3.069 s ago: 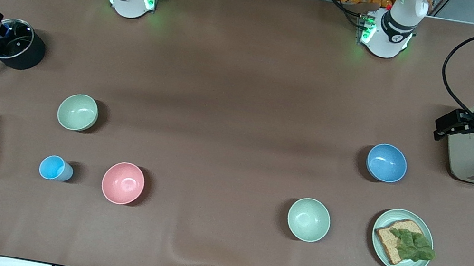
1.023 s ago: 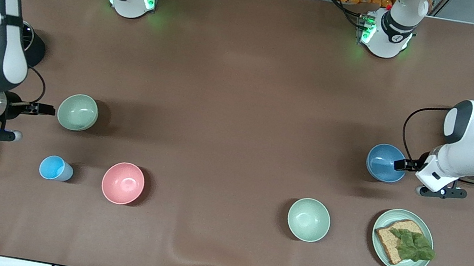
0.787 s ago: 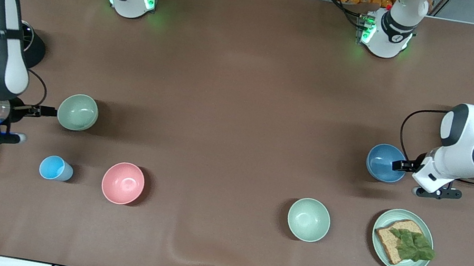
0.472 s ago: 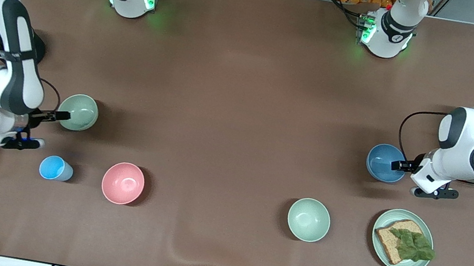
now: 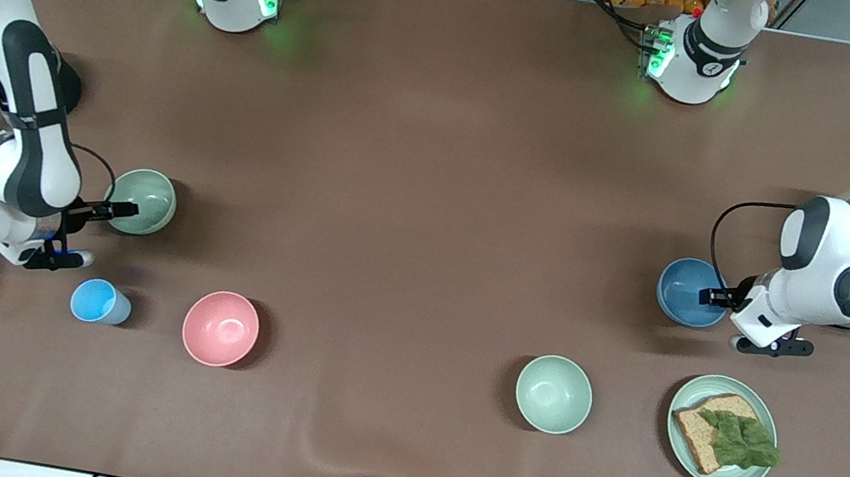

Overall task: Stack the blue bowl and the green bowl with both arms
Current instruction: 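Grasp the blue bowl with the left gripper while the right gripper grasps the green bowl, then lift the green bowl with the right gripper and carry it toward the table middle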

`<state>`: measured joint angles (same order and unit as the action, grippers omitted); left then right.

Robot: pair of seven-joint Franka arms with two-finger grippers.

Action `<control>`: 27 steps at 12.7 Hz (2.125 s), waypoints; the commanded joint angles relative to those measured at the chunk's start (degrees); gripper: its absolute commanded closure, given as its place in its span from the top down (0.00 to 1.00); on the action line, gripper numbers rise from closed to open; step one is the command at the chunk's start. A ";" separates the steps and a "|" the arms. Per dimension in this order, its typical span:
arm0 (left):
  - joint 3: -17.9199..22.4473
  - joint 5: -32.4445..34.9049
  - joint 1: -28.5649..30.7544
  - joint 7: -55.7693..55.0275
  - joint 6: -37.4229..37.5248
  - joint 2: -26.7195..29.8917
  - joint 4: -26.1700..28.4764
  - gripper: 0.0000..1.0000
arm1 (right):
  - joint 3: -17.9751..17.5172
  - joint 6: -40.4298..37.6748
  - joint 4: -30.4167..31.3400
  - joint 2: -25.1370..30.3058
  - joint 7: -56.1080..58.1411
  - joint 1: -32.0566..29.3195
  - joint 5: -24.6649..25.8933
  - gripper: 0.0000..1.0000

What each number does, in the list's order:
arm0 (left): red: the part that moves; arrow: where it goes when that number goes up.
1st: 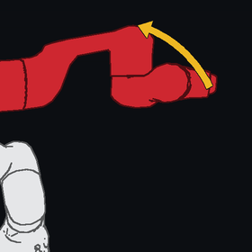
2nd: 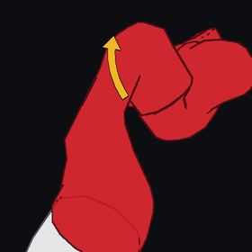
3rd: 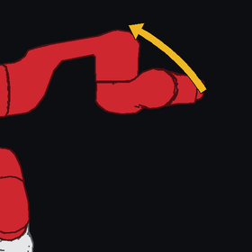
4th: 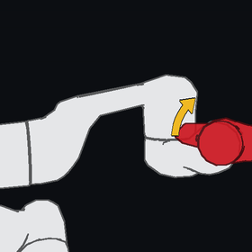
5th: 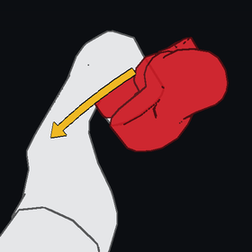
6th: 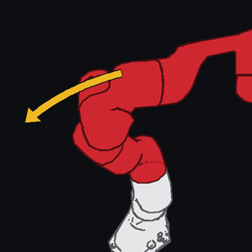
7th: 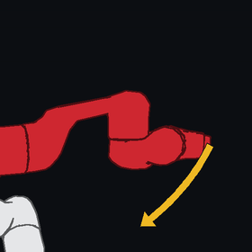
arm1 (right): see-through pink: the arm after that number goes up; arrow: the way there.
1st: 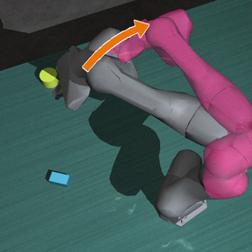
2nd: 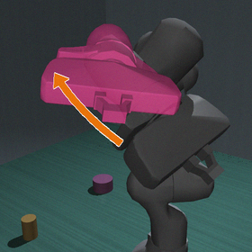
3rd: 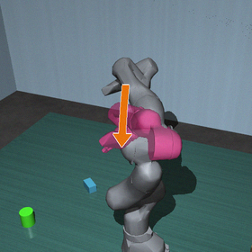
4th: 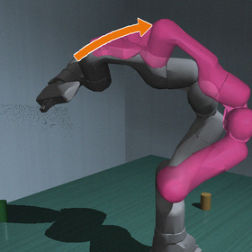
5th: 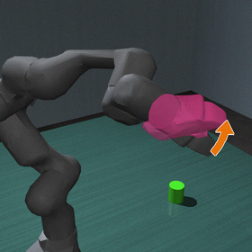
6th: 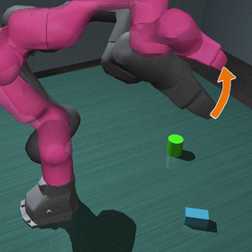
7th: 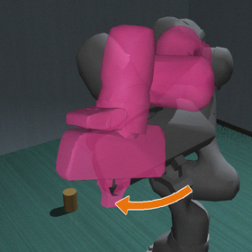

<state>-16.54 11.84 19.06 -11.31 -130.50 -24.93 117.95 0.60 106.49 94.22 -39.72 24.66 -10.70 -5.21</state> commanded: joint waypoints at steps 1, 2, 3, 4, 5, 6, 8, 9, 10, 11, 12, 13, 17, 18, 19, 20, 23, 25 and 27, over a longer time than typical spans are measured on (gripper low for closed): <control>-0.51 1.43 0.80 0.68 -1.07 -0.30 0.26 0.42 | -0.69 -0.41 -0.79 -0.80 2.58 -1.08 -1.30 0.00; -0.51 1.43 0.80 0.68 -1.07 -0.47 0.26 0.32 | -0.69 -0.41 -0.79 -0.80 2.58 -1.08 -1.30 0.00; -0.51 1.43 0.72 0.59 -1.07 -0.65 0.09 0.20 | -0.69 -0.32 -0.79 -0.80 2.58 -1.17 -1.30 0.00; -0.51 1.43 0.72 0.59 -1.07 -0.74 0.09 0.03 | -0.69 -0.41 -0.79 -0.80 2.58 -1.08 -1.30 0.00; -0.51 1.43 0.63 0.59 -1.07 -0.74 0.09 0.00 | -0.69 -0.50 -0.79 -0.71 2.58 -0.99 -1.30 0.00; -0.51 1.43 0.63 0.42 -1.07 -0.74 0.00 0.00 | -0.69 -0.58 -0.88 -0.45 2.58 -0.82 -1.30 0.00; -0.51 1.43 0.54 0.42 -1.07 -1.09 -0.26 0.00 | -0.78 -1.28 -1.23 0.60 2.67 -0.20 -1.21 0.00; -0.51 1.43 0.45 0.42 -1.07 -1.09 -0.35 0.00 | -0.78 -2.42 -1.58 1.39 2.76 -0.03 -1.03 0.00; -0.51 1.43 0.28 0.42 -1.07 -1.18 -0.53 0.00 | -0.78 -3.65 -1.84 2.53 2.76 0.32 -0.86 0.00; -0.51 1.43 0.28 0.42 -1.07 -1.09 -0.53 0.00 | -0.78 -4.70 -2.02 3.85 3.02 0.68 -0.86 0.00; -0.51 1.43 0.36 0.42 -0.98 -0.92 -0.70 0.00 | -0.78 -5.59 -2.20 5.34 3.81 1.29 -0.68 0.00; -0.59 1.43 0.36 0.24 -0.89 -0.65 -0.88 0.00 | -0.78 -6.12 -2.20 6.92 4.25 1.73 -0.51 0.00; -0.86 1.43 0.45 0.33 -0.37 -0.04 -1.49 0.00 | -0.78 -14.53 -4.74 11.76 4.78 1.82 -0.42 0.00; -0.86 1.35 0.45 -0.11 -0.37 0.14 -1.49 0.00 | -0.86 -16.12 -5.18 12.99 4.78 1.91 -0.42 0.00; -1.03 1.26 0.45 -0.11 -0.37 0.31 -1.49 0.00 | -0.87 -17.10 -5.54 13.52 4.69 2.87 -0.50 0.00; -1.03 1.17 0.54 -0.03 -0.10 0.75 -1.49 0.00 | -0.78 -17.19 -5.45 13.96 4.69 3.57 -0.42 0.00; -1.12 0.64 0.54 0.24 1.12 1.63 -2.02 0.00 | -0.69 -17.72 -5.45 14.14 4.78 3.49 -0.42 0.00; -1.21 0.55 0.45 0.15 1.65 1.90 -2.54 0.00 | -0.78 -17.72 -5.45 14.14 4.87 3.58 -0.42 0.00; -2.08 0.55 0.63 0.33 2.62 2.16 -2.99 0.00 | -0.78 -17.81 -5.45 14.23 4.78 3.67 -0.42 0.00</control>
<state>-17.36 11.84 19.06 -11.09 -129.82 -24.17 115.18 -0.33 89.23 88.38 -26.27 28.76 -7.27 -5.64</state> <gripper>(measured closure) 0.947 0.956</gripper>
